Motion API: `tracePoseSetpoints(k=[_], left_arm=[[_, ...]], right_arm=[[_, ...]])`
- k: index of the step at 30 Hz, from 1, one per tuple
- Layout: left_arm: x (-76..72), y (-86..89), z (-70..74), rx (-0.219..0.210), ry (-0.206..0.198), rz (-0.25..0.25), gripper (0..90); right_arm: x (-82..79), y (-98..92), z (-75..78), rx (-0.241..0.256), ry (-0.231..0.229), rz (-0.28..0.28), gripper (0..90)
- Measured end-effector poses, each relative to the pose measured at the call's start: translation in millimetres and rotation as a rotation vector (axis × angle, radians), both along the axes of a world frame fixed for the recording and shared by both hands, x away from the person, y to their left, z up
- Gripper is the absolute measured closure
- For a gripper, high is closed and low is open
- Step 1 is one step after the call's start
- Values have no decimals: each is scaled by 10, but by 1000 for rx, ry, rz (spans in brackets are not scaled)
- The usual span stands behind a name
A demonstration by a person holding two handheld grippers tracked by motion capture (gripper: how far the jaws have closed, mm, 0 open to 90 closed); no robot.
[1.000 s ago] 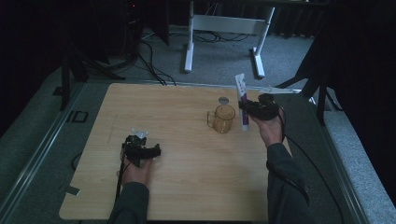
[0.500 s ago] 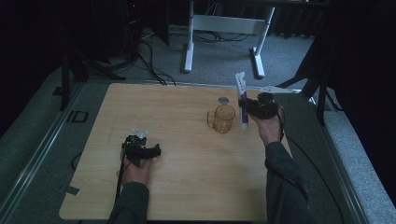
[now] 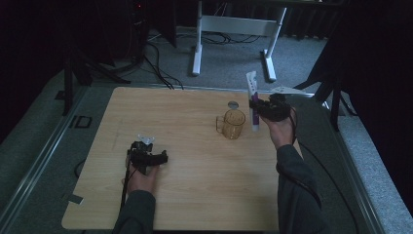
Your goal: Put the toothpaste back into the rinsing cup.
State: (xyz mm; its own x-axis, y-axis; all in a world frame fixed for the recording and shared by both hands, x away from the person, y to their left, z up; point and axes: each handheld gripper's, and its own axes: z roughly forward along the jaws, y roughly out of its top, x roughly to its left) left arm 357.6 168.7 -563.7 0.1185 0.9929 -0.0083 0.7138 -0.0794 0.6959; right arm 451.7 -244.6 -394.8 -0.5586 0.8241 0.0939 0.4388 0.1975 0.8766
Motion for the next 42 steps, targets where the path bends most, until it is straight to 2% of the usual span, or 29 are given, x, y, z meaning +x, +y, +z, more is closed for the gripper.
tracePoseSetpoints(k=[13,18,26,34,42], left_arm=[[1,0,0,0,0,0,74],[2,0,0,0,0,0,74],[1,1,0,1,0,-1,74],[1,0,0,0,0,-1,74],[1,1,0,1,0,-1,74]], right_arm=[[32,40,93,15,-32,0,731],[35,34,120,35,-43,1,731],[59,78,134,31,-60,5,730],[81,116,144,43,-64,6,731],[116,194,134,33,-62,10,730]])
